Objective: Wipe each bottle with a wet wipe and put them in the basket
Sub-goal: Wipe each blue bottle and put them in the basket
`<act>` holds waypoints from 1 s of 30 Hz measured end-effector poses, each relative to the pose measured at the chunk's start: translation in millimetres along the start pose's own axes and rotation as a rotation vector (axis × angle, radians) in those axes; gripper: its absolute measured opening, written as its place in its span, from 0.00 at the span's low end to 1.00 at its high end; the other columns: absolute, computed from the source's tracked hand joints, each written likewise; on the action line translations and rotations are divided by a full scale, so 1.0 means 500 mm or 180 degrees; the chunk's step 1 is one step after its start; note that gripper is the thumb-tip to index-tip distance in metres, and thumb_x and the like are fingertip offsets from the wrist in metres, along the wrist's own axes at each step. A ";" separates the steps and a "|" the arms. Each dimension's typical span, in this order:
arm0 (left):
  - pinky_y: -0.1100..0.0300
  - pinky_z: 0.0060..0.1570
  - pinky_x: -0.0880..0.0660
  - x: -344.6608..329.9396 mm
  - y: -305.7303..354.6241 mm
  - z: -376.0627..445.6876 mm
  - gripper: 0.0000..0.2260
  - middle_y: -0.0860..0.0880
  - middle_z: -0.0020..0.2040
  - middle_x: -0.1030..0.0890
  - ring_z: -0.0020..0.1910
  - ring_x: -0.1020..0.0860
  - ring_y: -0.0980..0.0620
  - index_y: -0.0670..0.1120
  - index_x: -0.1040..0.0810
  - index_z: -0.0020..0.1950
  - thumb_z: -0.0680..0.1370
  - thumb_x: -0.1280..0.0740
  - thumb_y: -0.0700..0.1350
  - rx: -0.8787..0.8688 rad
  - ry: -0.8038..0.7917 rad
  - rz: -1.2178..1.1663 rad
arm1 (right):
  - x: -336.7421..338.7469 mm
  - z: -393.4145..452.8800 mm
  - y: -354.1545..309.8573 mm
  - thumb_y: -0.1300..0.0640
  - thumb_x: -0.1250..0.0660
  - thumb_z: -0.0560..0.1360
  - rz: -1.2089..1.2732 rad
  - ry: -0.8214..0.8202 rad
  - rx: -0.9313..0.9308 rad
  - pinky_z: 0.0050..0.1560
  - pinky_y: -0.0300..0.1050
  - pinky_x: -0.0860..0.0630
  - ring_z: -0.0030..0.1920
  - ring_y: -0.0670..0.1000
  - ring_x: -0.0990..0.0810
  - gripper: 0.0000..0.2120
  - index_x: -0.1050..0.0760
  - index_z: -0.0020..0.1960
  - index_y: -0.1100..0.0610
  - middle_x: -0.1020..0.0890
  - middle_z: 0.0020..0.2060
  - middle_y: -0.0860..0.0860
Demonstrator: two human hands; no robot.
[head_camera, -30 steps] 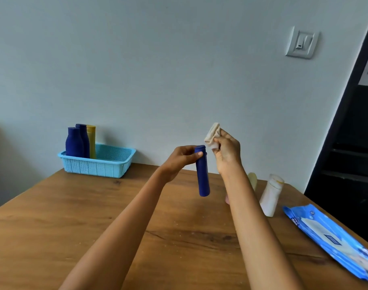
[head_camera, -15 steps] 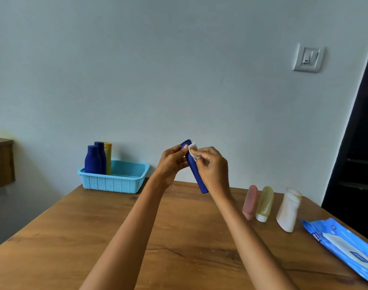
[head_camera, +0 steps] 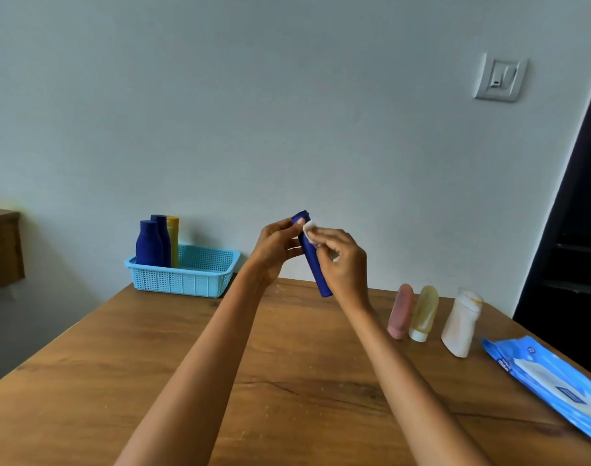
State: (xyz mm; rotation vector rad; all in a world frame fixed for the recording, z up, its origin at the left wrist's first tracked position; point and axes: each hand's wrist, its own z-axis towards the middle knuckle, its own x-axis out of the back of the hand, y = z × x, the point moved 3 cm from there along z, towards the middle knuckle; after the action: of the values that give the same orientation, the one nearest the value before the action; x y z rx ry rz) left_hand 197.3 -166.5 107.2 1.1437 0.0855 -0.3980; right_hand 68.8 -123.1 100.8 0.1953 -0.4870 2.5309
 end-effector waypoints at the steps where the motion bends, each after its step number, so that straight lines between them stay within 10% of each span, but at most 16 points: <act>1: 0.58 0.44 0.21 0.006 0.001 0.000 0.06 0.46 0.42 0.19 0.40 0.20 0.50 0.41 0.22 0.51 0.79 0.37 0.42 0.0009 0.0058 -0.0032 | 0.001 -0.005 0.003 0.64 0.33 0.74 0.0087 0.0008 0.0018 0.49 0.28 0.26 0.53 0.43 0.22 0.11 0.20 0.56 0.59 0.18 0.51 0.48; 7: 0.56 0.46 0.22 0.022 0.006 0.002 0.09 0.46 0.44 0.21 0.43 0.21 0.48 0.38 0.25 0.57 0.80 0.38 0.41 0.0010 0.0206 -0.0060 | 0.014 -0.037 0.042 0.69 0.35 0.73 0.0209 0.0037 -0.0402 0.44 0.47 0.19 0.43 0.45 0.19 0.08 0.20 0.41 0.60 0.18 0.40 0.46; 17: 0.57 0.46 0.21 -0.013 0.009 -0.003 0.08 0.46 0.45 0.18 0.43 0.19 0.50 0.40 0.22 0.55 0.80 0.37 0.43 0.0067 -0.0285 0.0112 | 0.015 0.010 0.002 0.66 0.37 0.76 0.0243 0.0039 -0.0203 0.57 0.32 0.26 0.58 0.44 0.23 0.14 0.23 0.62 0.61 0.20 0.59 0.51; 30: 0.57 0.44 0.22 0.061 0.021 -0.006 0.04 0.47 0.41 0.23 0.40 0.23 0.49 0.43 0.24 0.47 0.80 0.37 0.41 -0.0070 0.0710 -0.0141 | -0.006 -0.078 0.073 0.68 0.34 0.73 0.0134 -0.0156 -0.0457 0.49 0.38 0.20 0.48 0.48 0.17 0.11 0.19 0.53 0.63 0.15 0.47 0.53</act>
State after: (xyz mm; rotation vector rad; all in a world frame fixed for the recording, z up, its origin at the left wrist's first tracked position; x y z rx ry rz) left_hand 229.7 -168.3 107.1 1.1628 0.3101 -0.3069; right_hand 50.2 -138.2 53.0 0.1953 -0.6961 2.5245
